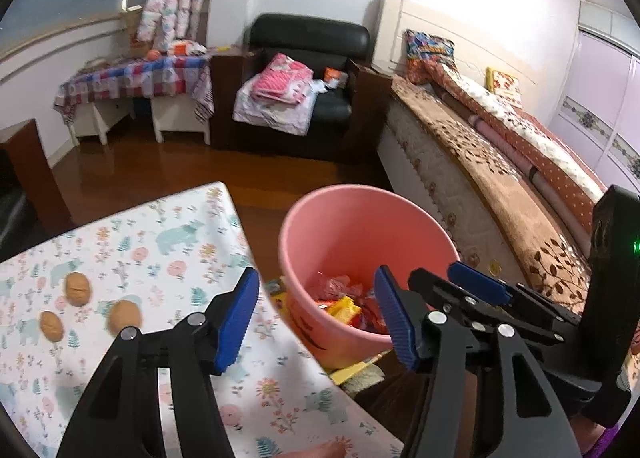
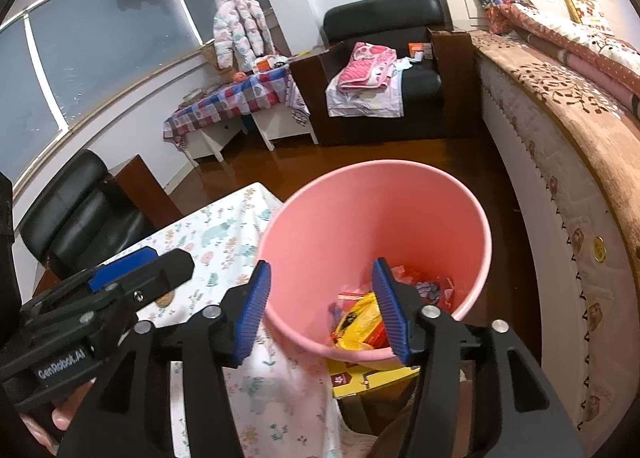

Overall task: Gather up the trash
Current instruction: 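Move both tools back from the bucket over the table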

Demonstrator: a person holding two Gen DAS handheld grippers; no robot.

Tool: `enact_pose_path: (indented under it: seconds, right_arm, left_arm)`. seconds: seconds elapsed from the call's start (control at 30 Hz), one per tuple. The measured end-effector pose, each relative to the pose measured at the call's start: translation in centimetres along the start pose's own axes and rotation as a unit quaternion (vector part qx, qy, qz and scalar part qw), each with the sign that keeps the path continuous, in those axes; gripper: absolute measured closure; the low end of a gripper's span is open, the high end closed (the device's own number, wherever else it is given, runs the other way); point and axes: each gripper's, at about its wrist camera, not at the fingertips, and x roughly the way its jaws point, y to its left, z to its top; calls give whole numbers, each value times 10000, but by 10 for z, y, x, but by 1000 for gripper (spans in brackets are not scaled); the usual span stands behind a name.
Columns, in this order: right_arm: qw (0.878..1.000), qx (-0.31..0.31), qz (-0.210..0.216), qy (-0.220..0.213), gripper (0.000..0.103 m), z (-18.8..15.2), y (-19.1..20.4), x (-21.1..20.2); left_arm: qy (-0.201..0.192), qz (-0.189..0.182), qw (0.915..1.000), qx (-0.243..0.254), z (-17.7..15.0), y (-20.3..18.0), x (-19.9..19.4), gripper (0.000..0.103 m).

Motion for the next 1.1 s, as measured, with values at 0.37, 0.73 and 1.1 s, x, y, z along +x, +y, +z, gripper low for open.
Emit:
enact_pose_path:
  seconds: [0.37,0.73,1.1]
  right_arm:
    - [9992,-321,59,-227,43,-5,32,-22]
    - [9970,-617,141,-440,42,-20,68,-38]
    - [9958,-519,36,-760,34,-24,85,-51]
  left_arm:
    - [-398,237,9989,-114,-8,14,-50,46]
    - [-686,457,9962,-288,-19,27,-82,46]
    - [-845,771,9916,-610,-31,56,-96,46]
